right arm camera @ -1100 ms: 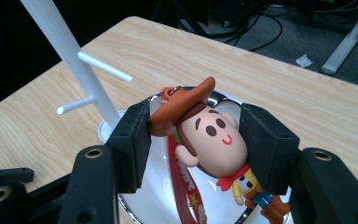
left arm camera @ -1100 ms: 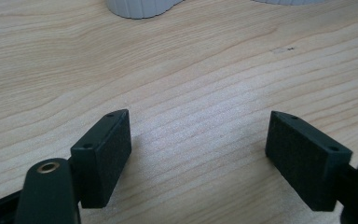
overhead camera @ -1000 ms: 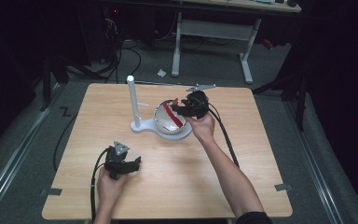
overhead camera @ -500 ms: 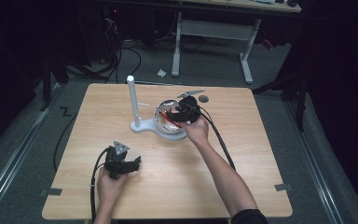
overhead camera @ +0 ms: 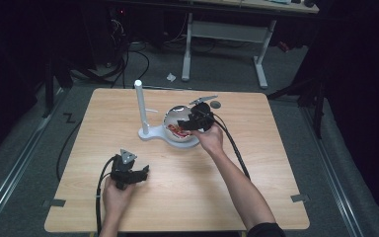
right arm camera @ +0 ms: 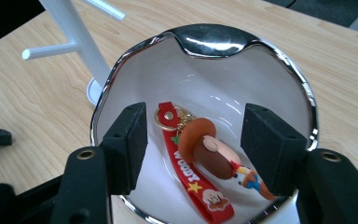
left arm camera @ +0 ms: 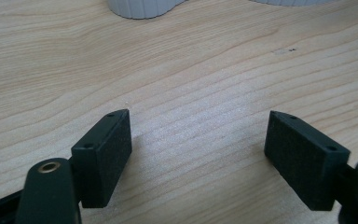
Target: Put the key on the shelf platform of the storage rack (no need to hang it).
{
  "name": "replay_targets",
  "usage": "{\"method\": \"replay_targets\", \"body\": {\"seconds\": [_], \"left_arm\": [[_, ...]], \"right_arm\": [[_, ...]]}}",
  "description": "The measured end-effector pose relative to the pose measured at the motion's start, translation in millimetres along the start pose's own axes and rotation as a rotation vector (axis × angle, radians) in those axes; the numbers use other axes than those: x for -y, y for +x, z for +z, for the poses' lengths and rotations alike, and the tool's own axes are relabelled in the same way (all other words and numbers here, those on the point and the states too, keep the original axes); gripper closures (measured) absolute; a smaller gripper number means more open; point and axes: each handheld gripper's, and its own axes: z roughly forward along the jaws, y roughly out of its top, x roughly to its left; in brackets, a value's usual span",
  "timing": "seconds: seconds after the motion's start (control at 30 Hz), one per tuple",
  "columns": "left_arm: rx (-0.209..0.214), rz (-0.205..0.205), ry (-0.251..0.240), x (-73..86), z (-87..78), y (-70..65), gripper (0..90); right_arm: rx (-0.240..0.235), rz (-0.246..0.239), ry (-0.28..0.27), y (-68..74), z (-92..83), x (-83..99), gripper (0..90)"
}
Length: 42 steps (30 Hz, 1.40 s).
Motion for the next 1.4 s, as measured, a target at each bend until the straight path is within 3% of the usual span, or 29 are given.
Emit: {"method": "replay_targets", "body": {"seconds": [0.13, 0.3, 0.47, 0.87, 1.4], "left_arm": [[-0.001, 0.000, -0.001, 0.0, 0.0, 0.0, 23.2], [0.001, 0.001, -0.001, 0.2, 0.0, 0.0, 23.2], [0.002, 0.002, -0.001, 0.2, 0.0, 0.0, 23.2], [0.003, 0.007, -0.002, 0.2, -0.2, 0.4, 23.2], [0.004, 0.006, -0.003, 0.2, -0.2, 0.5, 23.2]], "right_arm": [[0.020, -0.008, -0.023, -5.0, -11.1, 6.0, 42.8], [0.023, 0.018, -0.057, -15.2, -27.0, 12.5, 43.4], [0.033, 0.004, -0.075, -19.2, -36.9, 15.2, 43.4], [0.043, 0.038, -0.095, -30.5, -51.7, 22.7, 43.9], [0.054, 0.020, -0.113, -35.6, -79.0, 31.6, 44.1]]}}
